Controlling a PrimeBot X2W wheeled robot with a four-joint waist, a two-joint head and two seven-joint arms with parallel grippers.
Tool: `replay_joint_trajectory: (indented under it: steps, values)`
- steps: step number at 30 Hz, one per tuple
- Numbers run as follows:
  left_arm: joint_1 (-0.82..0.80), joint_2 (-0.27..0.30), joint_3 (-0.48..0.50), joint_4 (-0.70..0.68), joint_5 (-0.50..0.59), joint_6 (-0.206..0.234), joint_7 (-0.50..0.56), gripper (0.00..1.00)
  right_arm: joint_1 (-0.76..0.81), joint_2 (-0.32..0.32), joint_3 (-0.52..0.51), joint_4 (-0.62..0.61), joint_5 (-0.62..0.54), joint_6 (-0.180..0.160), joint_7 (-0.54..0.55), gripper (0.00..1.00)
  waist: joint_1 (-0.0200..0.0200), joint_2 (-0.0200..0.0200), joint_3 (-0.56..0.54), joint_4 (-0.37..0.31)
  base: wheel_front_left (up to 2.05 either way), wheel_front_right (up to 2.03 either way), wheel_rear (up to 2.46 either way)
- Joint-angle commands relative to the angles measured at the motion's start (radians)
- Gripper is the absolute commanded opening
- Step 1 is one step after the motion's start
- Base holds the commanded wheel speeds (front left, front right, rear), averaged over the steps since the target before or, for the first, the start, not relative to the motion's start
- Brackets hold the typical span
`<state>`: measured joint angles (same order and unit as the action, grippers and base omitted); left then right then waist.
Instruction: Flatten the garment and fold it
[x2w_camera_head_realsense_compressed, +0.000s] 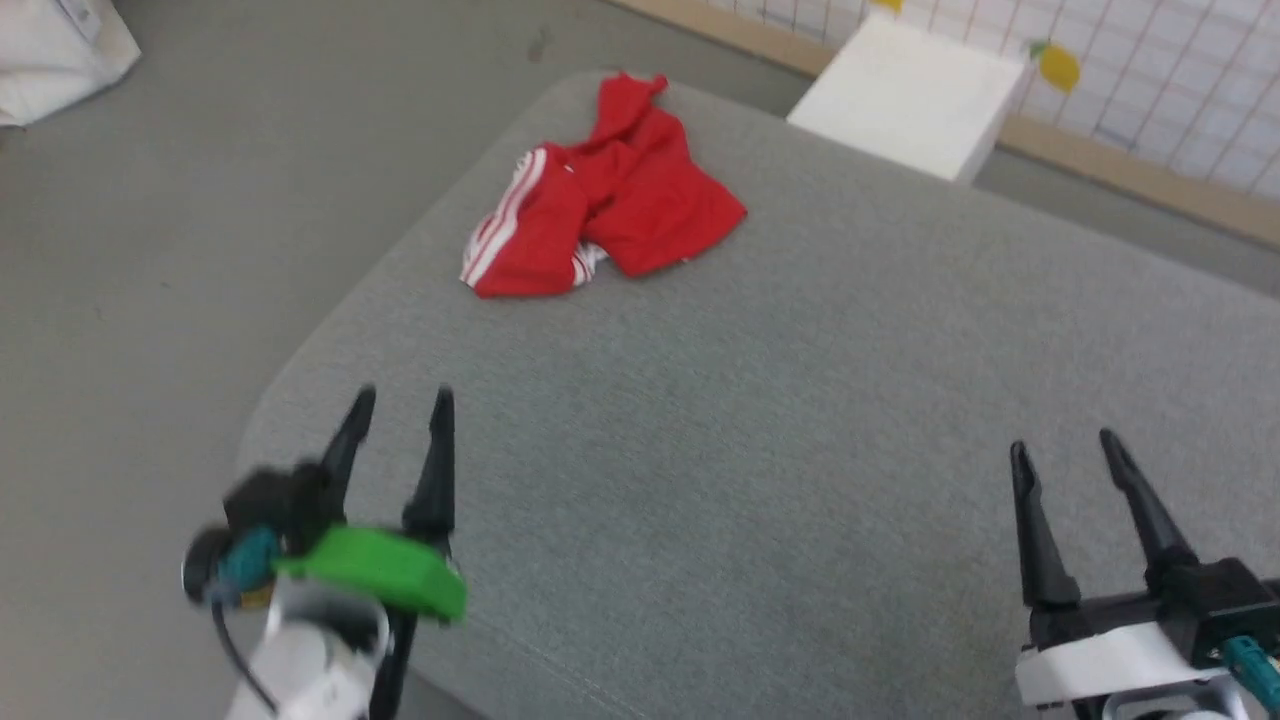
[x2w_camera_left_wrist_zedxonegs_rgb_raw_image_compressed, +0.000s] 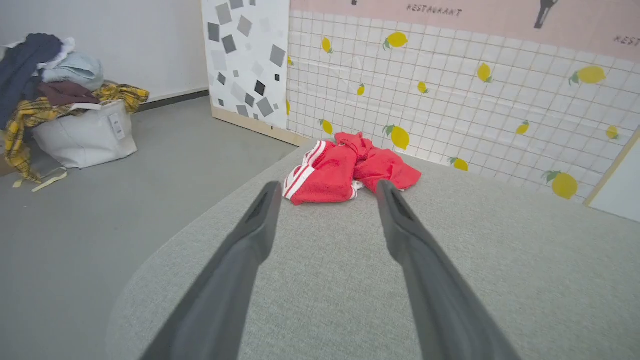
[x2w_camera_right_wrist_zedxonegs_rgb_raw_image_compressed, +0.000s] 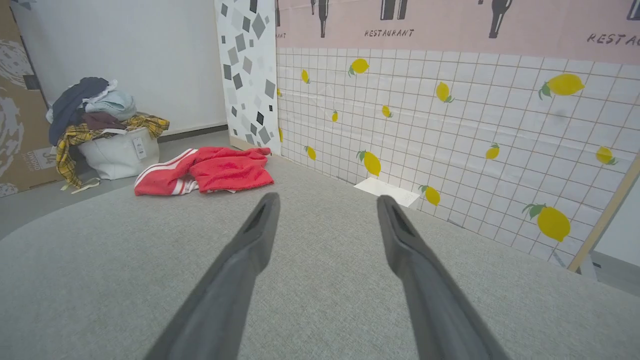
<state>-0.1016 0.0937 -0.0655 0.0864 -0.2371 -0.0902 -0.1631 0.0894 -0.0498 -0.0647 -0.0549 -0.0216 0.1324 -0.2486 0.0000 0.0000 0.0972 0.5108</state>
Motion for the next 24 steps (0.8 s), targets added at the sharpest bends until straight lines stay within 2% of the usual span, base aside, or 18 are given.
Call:
replay_joint_trajectory:
  steps: [1,8,17,24]
  values:
    - [-0.062,0.018,-0.003,0.02,-0.022,-0.01,0.03,1.0,-0.026,0.0,-0.005,-0.023,-0.017,-0.002,-0.005,1.0,0.0,0.0,0.131,-0.077,0.0,0.0,0.0]
    - [-0.367,0.105,0.015,0.119,-0.127,-0.033,0.151,1.0,-0.082,0.0,-0.009,-0.136,-0.048,-0.002,0.04,1.0,0.0,0.0,0.288,-0.18,0.0,0.0,0.0]
    - [-0.712,0.283,-0.062,0.34,-0.227,-0.04,0.47,1.0,-0.136,0.0,-0.018,-0.247,-0.054,-0.002,0.071,1.0,0.0,0.0,0.447,-0.284,0.0,0.0,0.0]
    - [-0.886,0.365,-0.101,0.503,-0.329,-0.04,0.679,1.0,-0.152,0.0,-0.01,-0.294,-0.056,-0.002,0.075,1.0,0.0,0.0,0.528,-0.337,0.0,0.0,0.0]
